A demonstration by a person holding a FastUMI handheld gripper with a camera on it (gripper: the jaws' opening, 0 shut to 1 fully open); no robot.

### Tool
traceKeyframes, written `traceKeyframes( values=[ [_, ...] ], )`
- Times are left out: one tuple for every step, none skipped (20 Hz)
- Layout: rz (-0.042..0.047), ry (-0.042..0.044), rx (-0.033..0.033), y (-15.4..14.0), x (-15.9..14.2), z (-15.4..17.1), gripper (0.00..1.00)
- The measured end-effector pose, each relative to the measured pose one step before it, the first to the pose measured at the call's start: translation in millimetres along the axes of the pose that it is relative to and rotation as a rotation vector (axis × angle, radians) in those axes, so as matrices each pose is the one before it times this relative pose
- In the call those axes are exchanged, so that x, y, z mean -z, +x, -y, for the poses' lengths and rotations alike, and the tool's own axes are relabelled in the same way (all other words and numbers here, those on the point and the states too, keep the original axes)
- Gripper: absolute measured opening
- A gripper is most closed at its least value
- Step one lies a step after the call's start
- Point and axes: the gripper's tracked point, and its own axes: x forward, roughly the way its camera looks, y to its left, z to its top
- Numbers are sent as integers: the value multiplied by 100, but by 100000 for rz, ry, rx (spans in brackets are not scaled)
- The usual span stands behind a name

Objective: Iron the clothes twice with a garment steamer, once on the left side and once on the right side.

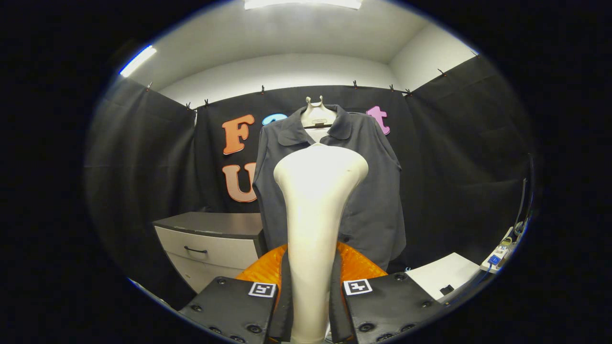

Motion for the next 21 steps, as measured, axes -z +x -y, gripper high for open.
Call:
traceKeyframes(
  values=[
    [288, 147, -30, 37, -111, -77, 38],
    [182, 158, -150, -76, -55, -22, 38],
    [211, 153, -187, -117, -95, -33, 38],
    [172, 25, 43, -228, -29, 49, 38],
    [107, -131, -81, -176, -69, -13, 38],
    [328, -32, -56, -115, -86, -8, 38],
    [86, -26, -120, -94, -2, -42, 37],
    [55, -39, 8, -190, 22, 29, 37],
    [27, -9, -39, -170, 21, 13, 37],
    [-275, 126, -144, -181, 110, -44, 37],
    [-119, 118, -417, -57, 73, -43, 37],
    [-263, -91, -325, -142, 48, -41, 37],
    [-225, -290, -391, -64, -58, -7, 37],
    [-104, -279, -200, -158, 21, 60, 37],
    [82, -93, 22, -72, -48, 48, 37],
    [208, 141, -75, -161, -9, -48, 37],
    [9, 199, -394, -52, 49, -126, 38],
    [-136, 135, -396, -19, 85, -125, 38],
    [-364, -86, -314, 17, 171, -97, 38],
    [-323, -201, -95, -6, 77, -53, 38],
    [-189, -151, -94, 111, 60, -46, 38]
  ],
)
